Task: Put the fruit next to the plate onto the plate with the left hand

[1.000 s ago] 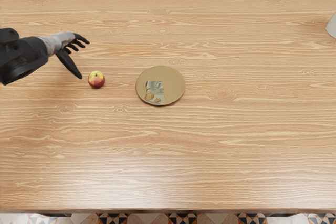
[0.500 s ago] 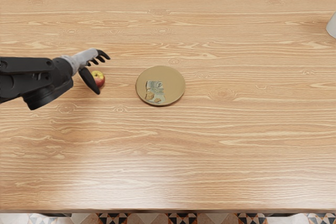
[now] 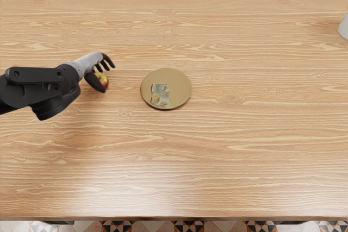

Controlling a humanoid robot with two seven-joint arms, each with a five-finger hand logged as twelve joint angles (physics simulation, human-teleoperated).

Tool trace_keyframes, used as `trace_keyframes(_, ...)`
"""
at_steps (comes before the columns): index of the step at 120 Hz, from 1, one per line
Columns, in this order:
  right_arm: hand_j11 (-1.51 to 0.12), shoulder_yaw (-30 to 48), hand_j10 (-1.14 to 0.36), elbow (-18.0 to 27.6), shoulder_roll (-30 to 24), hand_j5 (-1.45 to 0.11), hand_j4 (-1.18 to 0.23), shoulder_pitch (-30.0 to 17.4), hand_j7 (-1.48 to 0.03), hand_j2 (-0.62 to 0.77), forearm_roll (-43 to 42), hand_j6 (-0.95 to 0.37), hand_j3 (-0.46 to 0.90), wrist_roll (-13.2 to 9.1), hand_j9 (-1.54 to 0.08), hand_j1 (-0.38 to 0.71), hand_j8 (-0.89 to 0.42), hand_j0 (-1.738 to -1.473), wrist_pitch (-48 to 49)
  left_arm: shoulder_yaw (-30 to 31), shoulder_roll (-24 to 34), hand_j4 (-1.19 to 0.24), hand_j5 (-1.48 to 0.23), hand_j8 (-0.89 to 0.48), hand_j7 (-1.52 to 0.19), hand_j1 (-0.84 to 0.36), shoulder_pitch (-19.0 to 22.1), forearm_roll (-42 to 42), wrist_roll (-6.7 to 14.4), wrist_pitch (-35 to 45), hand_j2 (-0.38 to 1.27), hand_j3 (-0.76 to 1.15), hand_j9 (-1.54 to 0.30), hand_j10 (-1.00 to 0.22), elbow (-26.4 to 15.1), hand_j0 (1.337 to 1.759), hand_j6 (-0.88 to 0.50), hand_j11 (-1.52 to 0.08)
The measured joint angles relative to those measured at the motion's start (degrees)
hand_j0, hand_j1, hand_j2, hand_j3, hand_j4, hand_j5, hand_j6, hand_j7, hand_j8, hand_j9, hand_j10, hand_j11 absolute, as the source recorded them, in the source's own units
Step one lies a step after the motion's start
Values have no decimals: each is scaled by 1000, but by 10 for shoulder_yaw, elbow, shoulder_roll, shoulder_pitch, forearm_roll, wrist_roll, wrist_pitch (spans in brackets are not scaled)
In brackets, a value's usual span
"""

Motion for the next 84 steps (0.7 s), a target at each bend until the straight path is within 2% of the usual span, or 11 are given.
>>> trace_keyframes(16, -41, 0, -31, 0, 0, -41, -32, 0, -41, -6, 0, -31, 0, 0, -41, -311, -31, -1658, 0, 6, -1, -482, -625, -482, -626, -235, 5, 0, -1, 0, 74, 0, -635, -477, 0, 1657, -482, -636)
trace_keyframes(24, -41, 0, -32, 0, 0, -41, -32, 0, -41, -6, 0, -32, 0, 0, -41, -311, -32, -1658, 0, 8, -1, -507, -648, -409, -649, -269, 7, 2, -1, 0, 48, 0, -672, -493, 0, 1656, -503, -674)
trace_keyframes(34, -41, 0, -32, 0, 0, -41, -32, 0, -41, -7, 0, -32, 0, 0, -41, -311, -32, -1658, 0, 9, 0, -536, -659, -400, -669, -277, 9, 3, -1, 1, 107, 0, -697, -515, 1, 1656, -511, -698)
trace_keyframes(67, -42, 0, -32, 0, 0, -42, -32, 0, -42, -7, 0, -32, 0, 0, -42, -311, -32, -1658, 0, 16, -1, -644, -770, -442, -807, -263, 11, 4, 0, -1, 104, 0, -832, -577, 1, 1651, -499, -843)
trace_keyframes(79, -41, 0, -32, 0, 0, -41, -32, 0, -41, -7, 0, -32, 0, 0, -41, -311, -32, -1658, 0, 17, -1, -677, -827, -451, -864, -246, 9, 2, 0, -1, 169, -189, -890, -599, 1, 1652, -516, -900)
trace_keyframes(84, -41, 0, -32, 0, 0, -41, -32, 0, -41, -7, 0, -32, 0, 0, -41, -311, -32, -1658, 0, 17, -1, -685, -847, -465, -884, -232, 7, 1, 0, -2, 185, -185, -910, -618, 1, 1654, -541, -915)
